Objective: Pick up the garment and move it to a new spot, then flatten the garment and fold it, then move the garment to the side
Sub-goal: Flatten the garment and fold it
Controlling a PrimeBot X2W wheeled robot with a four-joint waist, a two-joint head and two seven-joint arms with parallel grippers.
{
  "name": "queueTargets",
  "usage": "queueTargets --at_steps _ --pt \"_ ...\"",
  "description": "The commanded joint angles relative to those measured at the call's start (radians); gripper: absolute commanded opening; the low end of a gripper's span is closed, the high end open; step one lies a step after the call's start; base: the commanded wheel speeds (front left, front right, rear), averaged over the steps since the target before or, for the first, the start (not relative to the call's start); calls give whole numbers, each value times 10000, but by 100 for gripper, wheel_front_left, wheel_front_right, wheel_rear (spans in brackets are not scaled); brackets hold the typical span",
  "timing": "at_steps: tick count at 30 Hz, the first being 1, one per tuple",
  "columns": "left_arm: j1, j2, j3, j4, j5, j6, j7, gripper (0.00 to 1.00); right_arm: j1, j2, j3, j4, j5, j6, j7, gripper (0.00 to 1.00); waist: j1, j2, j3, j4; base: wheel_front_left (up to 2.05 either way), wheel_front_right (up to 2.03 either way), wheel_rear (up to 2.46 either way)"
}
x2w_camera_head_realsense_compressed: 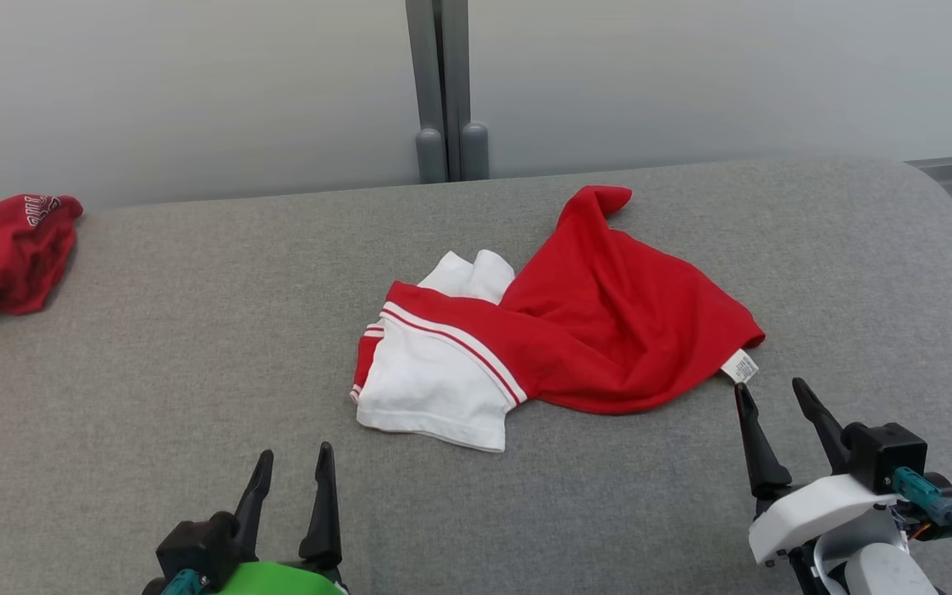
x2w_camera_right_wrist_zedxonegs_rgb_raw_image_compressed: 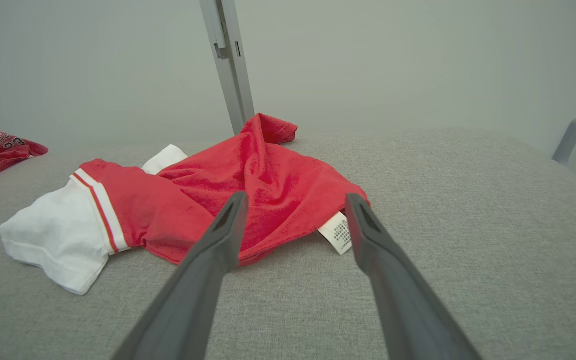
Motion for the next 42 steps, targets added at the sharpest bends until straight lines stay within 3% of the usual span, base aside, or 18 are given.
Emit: queueTargets --at_steps 1,9,23,33,42 --pt "38 31 -7 -26 67 -21 8 100 -51 -34 24 14 33 -15 -45 100 0 0 -3 11 0 0 0" --pt "-159 31 -137 191 147 -98 8 100 -117 -34 128 -33 56 -15 -45 100 0 0 59 15 0 0 0" --pt "-3044 32 -859 3846 -661 -486 181 100 -601 -35 497 -201 -185 -15 -45 100 0 0 1174 -655 0 0 0" --pt "-4489 137 -1262 5335 -781 -593 12 100 -842 -32 435 -267 -290 -15 -45 100 0 0 1762 -733 0 0 0" --pt "-4564 324 -2369 4969 -1281 -616 -4 100 -889 -33 454 -207 -231 -15 -46 100 0 0 1830 -624 0 0 0"
